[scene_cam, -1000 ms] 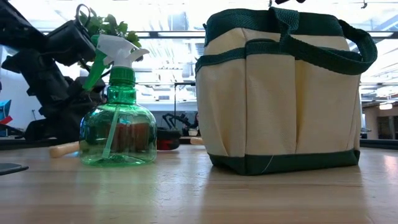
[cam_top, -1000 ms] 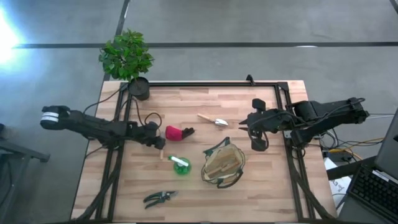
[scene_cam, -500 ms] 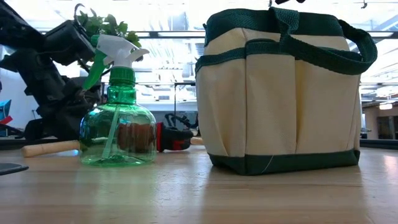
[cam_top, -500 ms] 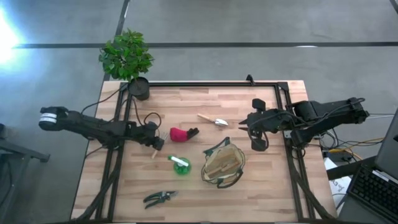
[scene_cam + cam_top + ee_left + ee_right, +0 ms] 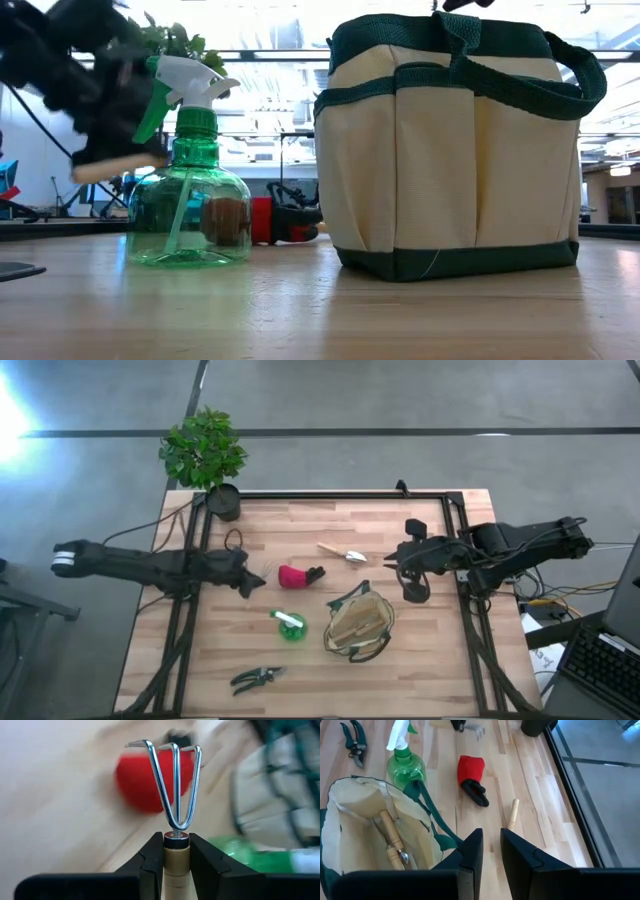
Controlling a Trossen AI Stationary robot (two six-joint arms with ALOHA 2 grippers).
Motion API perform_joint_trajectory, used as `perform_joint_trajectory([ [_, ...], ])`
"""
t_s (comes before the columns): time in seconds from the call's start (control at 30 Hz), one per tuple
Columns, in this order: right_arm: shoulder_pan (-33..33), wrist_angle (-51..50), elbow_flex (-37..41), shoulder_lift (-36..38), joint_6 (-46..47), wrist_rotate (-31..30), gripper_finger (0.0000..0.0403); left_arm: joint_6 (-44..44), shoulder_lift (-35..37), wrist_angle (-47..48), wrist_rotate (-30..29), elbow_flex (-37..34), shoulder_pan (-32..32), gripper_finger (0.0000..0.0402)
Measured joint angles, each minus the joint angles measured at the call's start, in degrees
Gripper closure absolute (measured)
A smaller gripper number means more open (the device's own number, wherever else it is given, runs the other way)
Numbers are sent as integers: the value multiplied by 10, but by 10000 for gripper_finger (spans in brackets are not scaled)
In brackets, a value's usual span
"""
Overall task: Pick & Place Garden tools in Gardening bag
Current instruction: Put the brown hand rake into the gardening bag
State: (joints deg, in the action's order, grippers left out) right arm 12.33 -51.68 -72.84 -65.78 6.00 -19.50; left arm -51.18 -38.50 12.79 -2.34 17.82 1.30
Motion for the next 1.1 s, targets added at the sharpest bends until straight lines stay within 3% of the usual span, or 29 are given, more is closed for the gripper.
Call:
perform_joint_trajectory([
  [0.3,0,23,18,0,-2,-2,330,164,39,-3,-51,99,0,330],
  [0.4,0,76,28,-1,-11,-2,328,228,33,-20,-75,128,0,330],
  [0.5,0,164,44,0,-38,-2,331,290,20,-95,-79,135,0,330],
  [0.8,0,527,151,0,-124,0,334,436,-88,-421,52,107,1,330],
  [0.97,-4,603,177,0,-136,11,320,441,-171,-567,216,111,1,330],
  [1.1,-8,630,187,0,-123,52,313,441,-232,-652,306,131,3,330],
])
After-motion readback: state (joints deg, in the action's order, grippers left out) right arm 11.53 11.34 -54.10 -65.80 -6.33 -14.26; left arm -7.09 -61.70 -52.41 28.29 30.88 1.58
